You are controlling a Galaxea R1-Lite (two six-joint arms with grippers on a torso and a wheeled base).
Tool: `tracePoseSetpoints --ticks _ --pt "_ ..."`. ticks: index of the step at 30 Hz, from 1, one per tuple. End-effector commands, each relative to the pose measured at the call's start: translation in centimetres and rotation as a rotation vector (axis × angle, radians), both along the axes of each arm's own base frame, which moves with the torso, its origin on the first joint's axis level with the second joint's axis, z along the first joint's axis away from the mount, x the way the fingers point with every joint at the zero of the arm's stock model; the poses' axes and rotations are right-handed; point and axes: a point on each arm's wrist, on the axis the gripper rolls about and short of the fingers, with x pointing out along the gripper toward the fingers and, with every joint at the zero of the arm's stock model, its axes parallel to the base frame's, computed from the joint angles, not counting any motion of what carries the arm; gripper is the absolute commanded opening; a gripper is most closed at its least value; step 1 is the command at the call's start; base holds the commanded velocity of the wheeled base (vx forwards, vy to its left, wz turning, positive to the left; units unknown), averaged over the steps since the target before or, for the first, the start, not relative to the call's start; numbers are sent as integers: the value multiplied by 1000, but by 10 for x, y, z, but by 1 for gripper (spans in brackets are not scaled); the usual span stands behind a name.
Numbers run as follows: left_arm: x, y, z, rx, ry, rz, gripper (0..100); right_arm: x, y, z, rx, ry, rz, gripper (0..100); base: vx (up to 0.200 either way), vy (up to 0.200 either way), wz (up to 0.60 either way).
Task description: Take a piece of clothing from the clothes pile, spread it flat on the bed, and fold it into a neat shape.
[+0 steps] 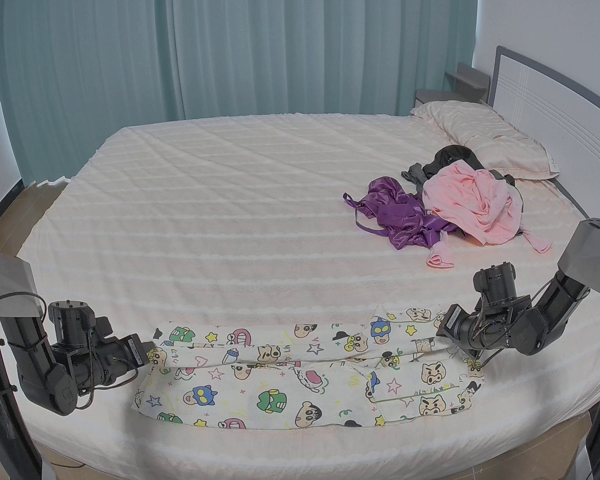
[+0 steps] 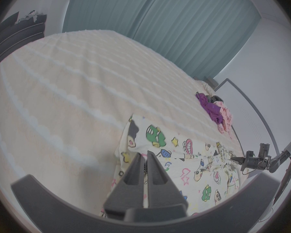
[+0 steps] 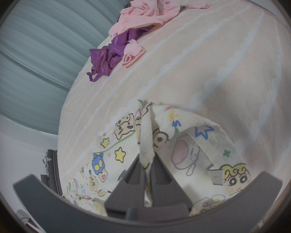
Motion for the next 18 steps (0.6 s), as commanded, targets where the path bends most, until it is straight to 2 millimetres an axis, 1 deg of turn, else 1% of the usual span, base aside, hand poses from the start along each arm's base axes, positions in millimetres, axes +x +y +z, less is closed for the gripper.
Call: tracePoseSetpoints --ticks 1,5,10,13,15,18 --pt "6 0 9 7 -57 9 0 -1 -2 17 23 -46 -14 0 0 0 0" --pt "14 -3 16 28 -101 30 0 0 -4 22 29 -62 -22 0 0 0 0" --pt "32 -17 27 77 -179 78 0 2 -10 27 39 -78 -44 0 0 0 0" --pt "41 -21 30 80 -181 75 0 3 -10 27 50 -77 -54 0 0 0 0" --pt "51 -25 34 78 -166 70 0 3 -10 27 55 -85 -56 0 0 0 0" --pt "69 -26 47 36 -177 117 0 3 -10 27 59 -98 -54 0 0 0 0"
